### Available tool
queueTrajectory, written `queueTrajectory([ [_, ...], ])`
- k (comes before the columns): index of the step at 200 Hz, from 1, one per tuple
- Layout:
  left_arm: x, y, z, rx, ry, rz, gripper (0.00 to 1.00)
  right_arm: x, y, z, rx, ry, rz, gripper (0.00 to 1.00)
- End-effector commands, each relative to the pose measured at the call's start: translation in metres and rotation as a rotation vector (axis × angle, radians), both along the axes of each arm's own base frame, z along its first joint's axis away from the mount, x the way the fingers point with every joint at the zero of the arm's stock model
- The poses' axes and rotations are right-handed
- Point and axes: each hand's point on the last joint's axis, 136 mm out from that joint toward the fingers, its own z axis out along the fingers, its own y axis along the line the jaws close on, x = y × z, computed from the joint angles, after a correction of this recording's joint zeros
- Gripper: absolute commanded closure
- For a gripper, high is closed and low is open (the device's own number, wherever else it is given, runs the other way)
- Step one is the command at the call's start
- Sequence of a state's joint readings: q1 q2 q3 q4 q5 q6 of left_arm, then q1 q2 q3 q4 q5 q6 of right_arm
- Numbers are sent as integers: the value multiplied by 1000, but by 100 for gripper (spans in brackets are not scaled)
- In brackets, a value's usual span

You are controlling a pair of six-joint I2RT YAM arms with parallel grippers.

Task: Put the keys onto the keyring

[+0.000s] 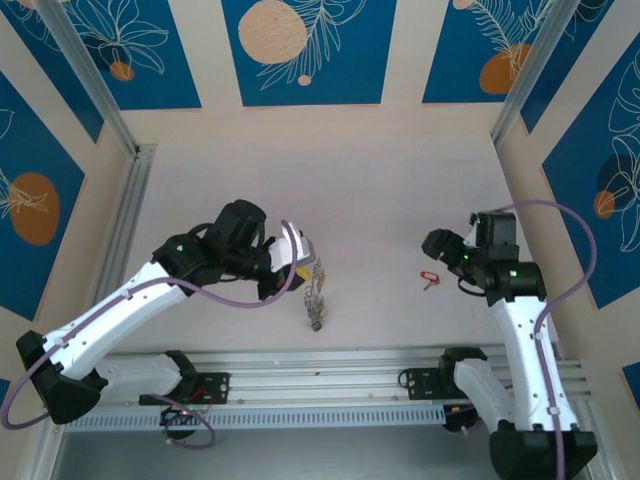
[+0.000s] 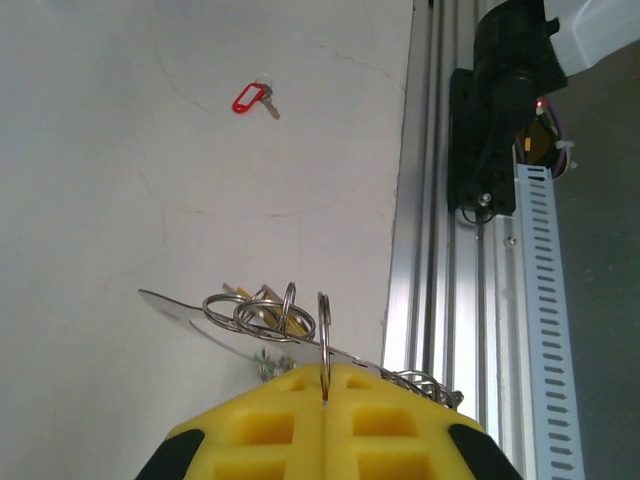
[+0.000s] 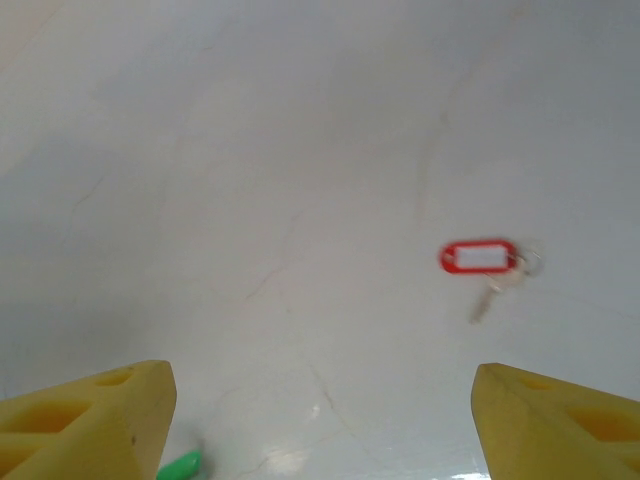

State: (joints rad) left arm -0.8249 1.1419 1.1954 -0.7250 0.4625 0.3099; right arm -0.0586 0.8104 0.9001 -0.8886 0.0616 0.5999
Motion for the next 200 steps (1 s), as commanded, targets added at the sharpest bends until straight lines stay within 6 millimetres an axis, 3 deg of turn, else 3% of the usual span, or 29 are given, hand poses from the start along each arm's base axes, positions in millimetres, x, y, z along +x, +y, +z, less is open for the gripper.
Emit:
queueTrajectory([
  [1,-5,-6,30,-129,-33,-31,100,-15,-9,-22,145,63,-122,22],
  [57,8,-7,24,-108,-3,34,100,5,-38,-59,217,112,-275,24],
  [110,28,1,28,-139,41,107,100,15,-41,-86,149,194,-247,27],
  [160,44,10,37,-207,85,145,100,21,-43,-127,94,324,-220,32],
  [200,48,10,40,-243,115,143,100,35,-51,-131,4,372,-143,36],
])
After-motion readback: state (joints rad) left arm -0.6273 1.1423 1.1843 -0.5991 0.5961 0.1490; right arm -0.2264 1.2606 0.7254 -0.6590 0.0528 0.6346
